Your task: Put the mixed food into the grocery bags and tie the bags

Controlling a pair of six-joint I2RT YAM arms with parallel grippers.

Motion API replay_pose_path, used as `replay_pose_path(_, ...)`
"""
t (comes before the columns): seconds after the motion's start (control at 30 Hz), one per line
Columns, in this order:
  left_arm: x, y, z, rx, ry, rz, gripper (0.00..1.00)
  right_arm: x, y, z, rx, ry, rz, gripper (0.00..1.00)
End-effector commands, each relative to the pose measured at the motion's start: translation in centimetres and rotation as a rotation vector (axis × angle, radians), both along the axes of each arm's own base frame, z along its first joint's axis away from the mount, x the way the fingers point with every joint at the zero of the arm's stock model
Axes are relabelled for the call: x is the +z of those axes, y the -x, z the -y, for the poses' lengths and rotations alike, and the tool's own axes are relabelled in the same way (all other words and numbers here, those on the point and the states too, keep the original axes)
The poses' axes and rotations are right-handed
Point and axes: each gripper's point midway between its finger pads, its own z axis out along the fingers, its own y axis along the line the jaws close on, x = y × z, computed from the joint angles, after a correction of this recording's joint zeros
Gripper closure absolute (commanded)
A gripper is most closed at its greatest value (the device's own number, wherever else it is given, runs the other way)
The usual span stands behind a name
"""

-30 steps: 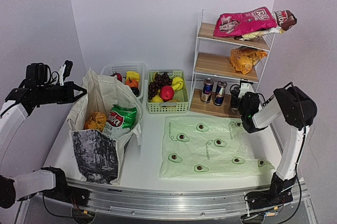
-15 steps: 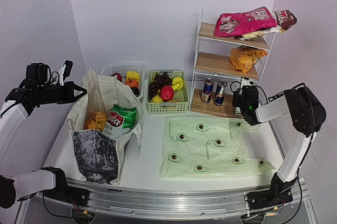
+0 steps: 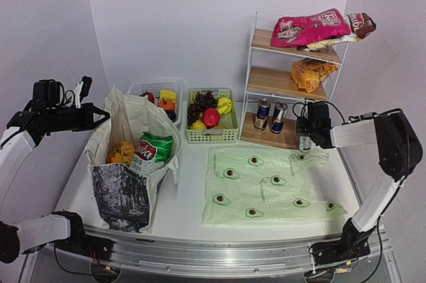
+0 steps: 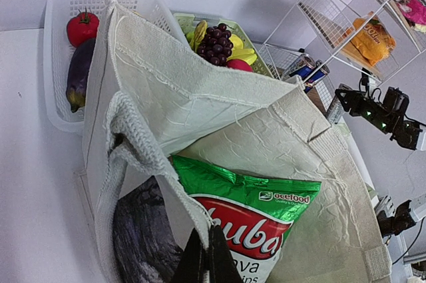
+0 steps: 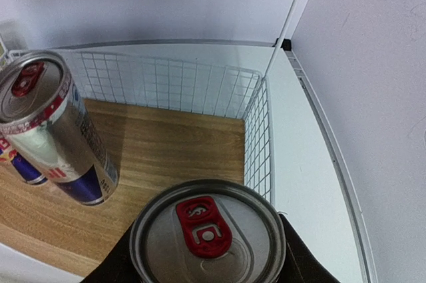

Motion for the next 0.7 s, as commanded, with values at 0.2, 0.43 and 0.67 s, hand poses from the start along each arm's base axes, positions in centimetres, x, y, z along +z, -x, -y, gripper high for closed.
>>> replay_pose_path(0.2,2.5,-0.6,0.3,-0.024,0.002,0.134,1.0,0.4,3.1,-0.8,0.031,-0.085,-0.255,0.97)
replay_pose_path(0.43,2.7,-0.3,0.2,-0.022,-0.002,0.14,1.0,0.7,3.7,-1.4,0.036,-0.143,-0.337,1.0)
replay_pose_path(0.67,2.8,-0.1,0.2,-0.022,-0.002,0.15,1.0,2.0,6.2,-2.4,0.093,-0.186,-0.441,1.0)
